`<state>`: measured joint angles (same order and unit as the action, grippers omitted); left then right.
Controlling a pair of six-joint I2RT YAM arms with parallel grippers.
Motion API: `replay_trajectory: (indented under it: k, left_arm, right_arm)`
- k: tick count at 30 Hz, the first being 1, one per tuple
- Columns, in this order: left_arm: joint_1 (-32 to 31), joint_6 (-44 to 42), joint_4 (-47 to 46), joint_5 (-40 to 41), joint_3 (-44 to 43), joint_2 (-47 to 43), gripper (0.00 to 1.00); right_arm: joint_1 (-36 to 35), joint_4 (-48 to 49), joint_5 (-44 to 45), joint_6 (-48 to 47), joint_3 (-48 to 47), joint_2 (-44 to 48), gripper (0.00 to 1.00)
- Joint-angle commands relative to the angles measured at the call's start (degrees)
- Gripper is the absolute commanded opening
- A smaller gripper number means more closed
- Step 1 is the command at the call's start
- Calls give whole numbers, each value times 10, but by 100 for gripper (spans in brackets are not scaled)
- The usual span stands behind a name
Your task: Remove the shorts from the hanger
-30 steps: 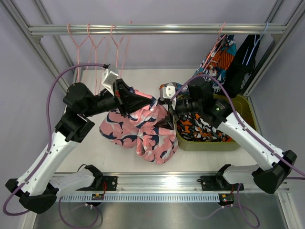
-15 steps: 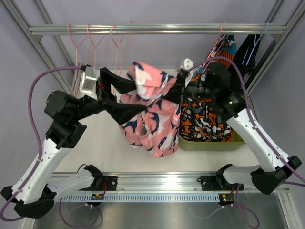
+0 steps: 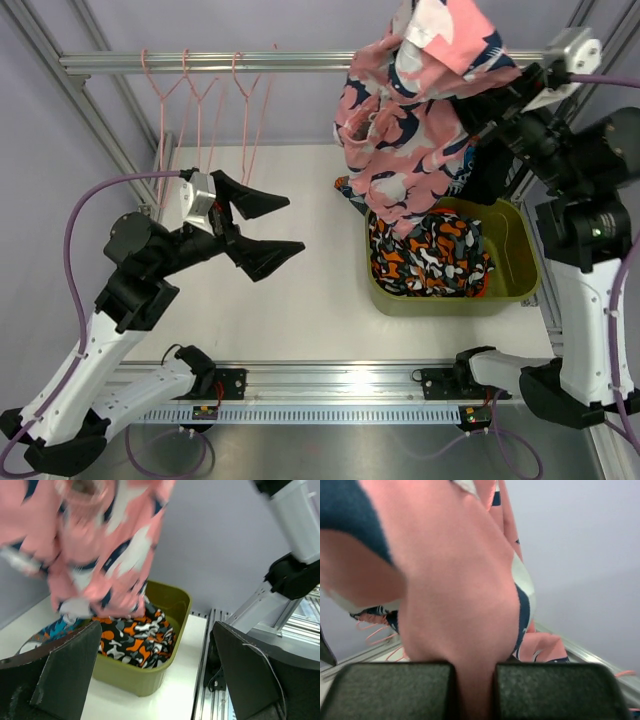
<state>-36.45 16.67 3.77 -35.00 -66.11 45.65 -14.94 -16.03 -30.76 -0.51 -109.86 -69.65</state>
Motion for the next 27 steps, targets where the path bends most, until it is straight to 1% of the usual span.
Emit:
replay_trajectory:
  k: [1,3,5,6,7,9,10,11,12,13,14,15,16,18,20,21,22,24,25,27]
  left_arm:
    - [-2,-34,18,41,21,-27,99]
    - [-2,-37,14,49,34,-35,99]
    - [-2,-40,12,53,50,-41,99]
    - [-2,-43,14,56,54,-42,99]
    - [-1,-45,14,56,58,-43,99]
    - [-1,-53,18,56,61,-41,99]
    - [-1,-57,19,54,62,-38,99]
    - [-1,-59,20,51,63,-36,99]
    - [-1,-63,20,49,63,-33,99]
    - [-1,-64,20,42,64,-30,99]
    - [-1,-67,21,38,64,-28,99]
    - [-2,-70,24,35,63,-21,99]
    - [-1,-72,32,25,62,-19,99]
    - [-1,-79,40,20,56,-14,99]
    - [0,-82,46,13,60,-15,99]
    - [-1,-83,47,13,62,-18,99]
    - [-1,-83,49,13,63,-21,99]
    - [0,-87,54,14,68,-24,99]
    - [0,-88,58,20,70,-30,99]
    - [1,-92,62,24,73,-35,99]
  right_arm:
    - [18,-47,87,-59,-41,32,0]
    - [25,-82,140,-83,-17,61,0]
    - [38,-116,182,-120,42,88,0]
    - [41,-119,199,-128,71,123,0]
    - [47,-123,214,-142,131,141,0]
    - [60,-112,249,-177,202,198,0]
    - [68,-107,268,-191,267,214,0]
    - [78,-96,271,-215,299,230,0]
    - [106,-89,273,-221,331,256,0]
    - [122,-82,263,-226,378,265,0]
    - [140,-79,254,-234,397,271,0]
    - [180,-74,248,-237,416,282,0]
    - [196,-67,230,-244,447,285,0]
    - [240,-58,204,-286,494,297,0]
    - [267,-59,184,-343,521,297,0]
    - [297,-64,149,-369,550,297,0]
    - [308,-73,136,-432,567,298,0]
    - [326,-94,100,-514,612,302,0]
    - [339,-129,91,-598,627,303,0]
    - [351,-180,70,-691,651,297,0]
